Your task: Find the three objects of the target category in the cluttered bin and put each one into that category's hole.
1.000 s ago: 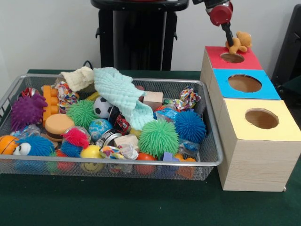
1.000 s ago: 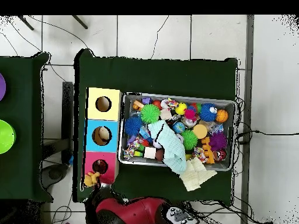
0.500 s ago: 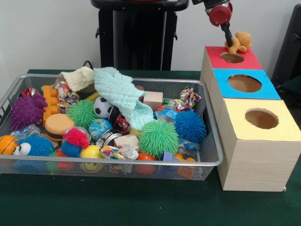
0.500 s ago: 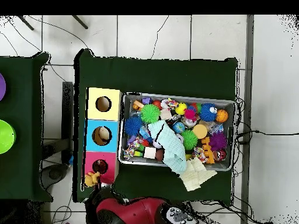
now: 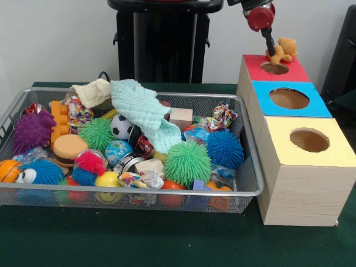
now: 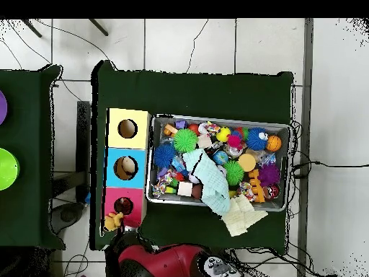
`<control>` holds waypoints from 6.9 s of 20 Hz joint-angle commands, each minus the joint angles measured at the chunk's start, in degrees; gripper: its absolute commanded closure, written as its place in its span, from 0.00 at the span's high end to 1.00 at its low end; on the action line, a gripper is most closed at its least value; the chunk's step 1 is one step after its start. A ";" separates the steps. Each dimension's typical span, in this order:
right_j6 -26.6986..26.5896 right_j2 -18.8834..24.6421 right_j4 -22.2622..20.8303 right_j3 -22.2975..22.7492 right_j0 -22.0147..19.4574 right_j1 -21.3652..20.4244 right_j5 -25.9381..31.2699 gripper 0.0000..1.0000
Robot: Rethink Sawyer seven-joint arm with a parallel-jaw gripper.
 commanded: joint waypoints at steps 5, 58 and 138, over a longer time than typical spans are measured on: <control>11.92 -3.14 2.62 -14.46 0.11 -1.00 1.89 0.00; 10.51 -16.89 -3.02 -27.06 13.55 1.03 38.55 0.00; 5.61 -15.97 -5.00 -24.70 8.90 -6.34 51.27 1.00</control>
